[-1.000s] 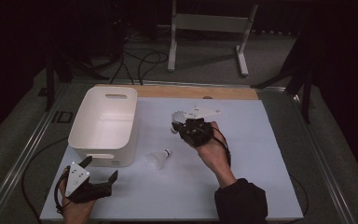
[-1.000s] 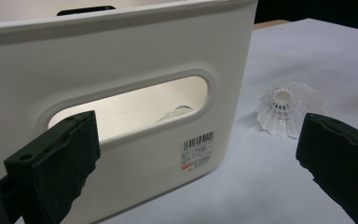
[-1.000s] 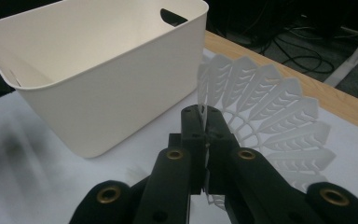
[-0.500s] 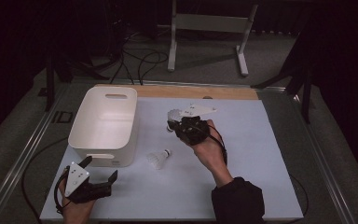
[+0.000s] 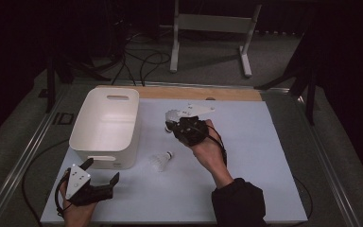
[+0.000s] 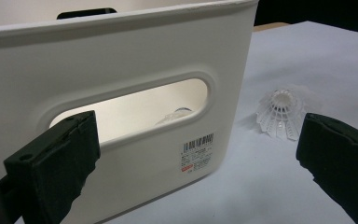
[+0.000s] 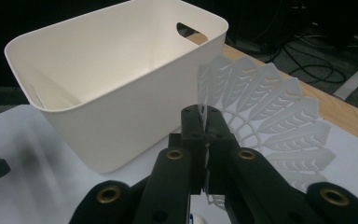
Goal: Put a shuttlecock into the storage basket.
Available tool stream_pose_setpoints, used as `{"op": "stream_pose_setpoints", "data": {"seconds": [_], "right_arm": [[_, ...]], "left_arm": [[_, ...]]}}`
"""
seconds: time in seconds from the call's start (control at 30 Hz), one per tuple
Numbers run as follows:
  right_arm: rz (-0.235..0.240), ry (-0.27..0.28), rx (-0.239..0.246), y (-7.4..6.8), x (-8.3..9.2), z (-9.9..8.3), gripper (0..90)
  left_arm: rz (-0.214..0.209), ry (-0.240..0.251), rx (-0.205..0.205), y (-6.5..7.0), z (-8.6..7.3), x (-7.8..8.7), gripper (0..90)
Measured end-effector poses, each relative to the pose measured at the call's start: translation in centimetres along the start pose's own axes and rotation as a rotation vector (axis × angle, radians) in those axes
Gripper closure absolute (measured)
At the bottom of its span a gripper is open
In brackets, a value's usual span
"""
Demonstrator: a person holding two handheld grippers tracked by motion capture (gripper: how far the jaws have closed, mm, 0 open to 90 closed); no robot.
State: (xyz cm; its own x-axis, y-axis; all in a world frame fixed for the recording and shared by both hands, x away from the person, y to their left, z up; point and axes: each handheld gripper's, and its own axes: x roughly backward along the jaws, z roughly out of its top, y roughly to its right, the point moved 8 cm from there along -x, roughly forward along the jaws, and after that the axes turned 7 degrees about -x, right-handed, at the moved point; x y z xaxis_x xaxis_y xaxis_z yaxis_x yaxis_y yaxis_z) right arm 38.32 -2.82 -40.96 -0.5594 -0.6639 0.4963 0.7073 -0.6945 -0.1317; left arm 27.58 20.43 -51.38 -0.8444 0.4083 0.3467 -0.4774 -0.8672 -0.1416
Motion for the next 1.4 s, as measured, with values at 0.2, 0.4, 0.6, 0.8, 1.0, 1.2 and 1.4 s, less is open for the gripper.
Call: {"op": "stream_pose_setpoints", "data": {"seconds": [0.2,0.4,0.6,0.8,1.0,1.2,1.4], "right_arm": [[-0.001,0.006,0.01,-0.3,-0.2,0.5,89.5],[0.0,0.008,0.013,-0.4,-0.4,0.9,89.5],[-0.001,0.012,0.012,-0.5,-0.6,1.5,89.6],[0.001,0.021,0.003,-0.7,-0.6,2.2,89.6],[0.001,0.03,0.005,-0.9,-0.9,2.8,89.6],[0.0,0.032,0.006,-0.9,-1.2,3.1,89.7],[0.003,0.037,0.0,-1.0,-1.3,3.6,89.6]], "left_arm": [[0.0,0.0,0.001,0.0,0.0,0.0,0.1],[0.0,0.0,0.0,0.0,0.0,0.0,0.1],[0.0,-0.001,0.0,0.0,0.0,0.0,0.1],[0.001,-0.001,0.0,0.0,0.0,0.0,0.1],[0.002,0.001,-0.002,-0.1,0.0,0.0,0.1],[0.002,-0.002,-0.003,-0.1,0.0,0.0,0.1],[0.001,-0.001,-0.001,-0.1,0.0,0.0,0.1]]}}
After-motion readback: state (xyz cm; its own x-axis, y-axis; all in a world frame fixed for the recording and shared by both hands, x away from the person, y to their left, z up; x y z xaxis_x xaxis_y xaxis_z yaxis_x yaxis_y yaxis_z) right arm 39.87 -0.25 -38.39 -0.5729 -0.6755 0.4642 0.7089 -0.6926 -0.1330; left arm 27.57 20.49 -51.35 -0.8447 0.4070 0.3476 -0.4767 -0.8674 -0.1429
